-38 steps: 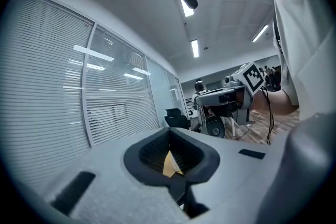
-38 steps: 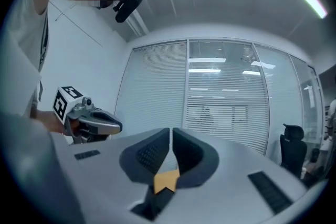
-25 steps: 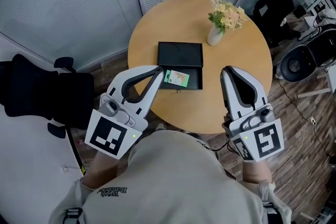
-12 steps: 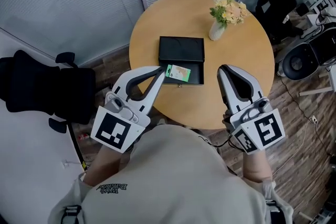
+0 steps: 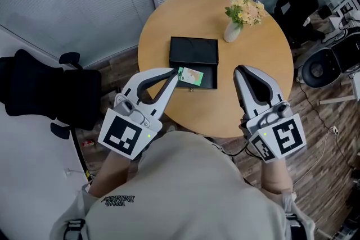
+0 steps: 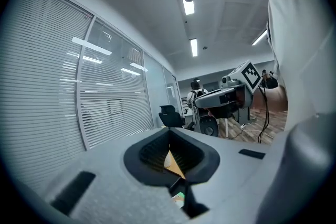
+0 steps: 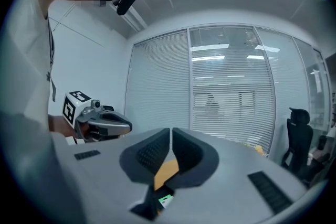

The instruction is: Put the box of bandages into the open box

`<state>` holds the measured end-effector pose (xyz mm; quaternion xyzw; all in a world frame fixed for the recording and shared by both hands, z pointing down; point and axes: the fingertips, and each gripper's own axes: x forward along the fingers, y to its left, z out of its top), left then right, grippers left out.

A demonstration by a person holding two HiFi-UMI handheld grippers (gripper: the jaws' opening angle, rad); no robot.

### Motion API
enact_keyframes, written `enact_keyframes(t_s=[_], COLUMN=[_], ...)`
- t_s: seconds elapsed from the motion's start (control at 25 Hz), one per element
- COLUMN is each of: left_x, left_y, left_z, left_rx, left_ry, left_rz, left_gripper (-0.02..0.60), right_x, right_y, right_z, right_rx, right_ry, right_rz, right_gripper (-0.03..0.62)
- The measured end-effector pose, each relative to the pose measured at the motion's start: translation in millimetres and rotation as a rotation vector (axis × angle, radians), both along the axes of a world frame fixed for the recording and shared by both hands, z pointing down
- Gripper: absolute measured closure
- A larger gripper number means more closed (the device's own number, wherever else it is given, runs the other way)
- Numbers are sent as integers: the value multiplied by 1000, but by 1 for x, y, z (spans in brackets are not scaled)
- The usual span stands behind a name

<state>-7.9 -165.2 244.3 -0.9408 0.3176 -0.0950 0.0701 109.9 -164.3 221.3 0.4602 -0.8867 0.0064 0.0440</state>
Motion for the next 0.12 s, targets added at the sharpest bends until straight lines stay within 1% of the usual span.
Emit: enact_keyframes(t_s=[0.12], left_x=[3], left_y=[0], left_z=[-2], left_rx=[-2], left_ry=[10], left_rz=[-1], left_gripper=[560], right_x=[1], right_y=[0], right_z=[1], right_rx=[-3], right_ry=[-1], right_rz=[-4], right_gripper=[556])
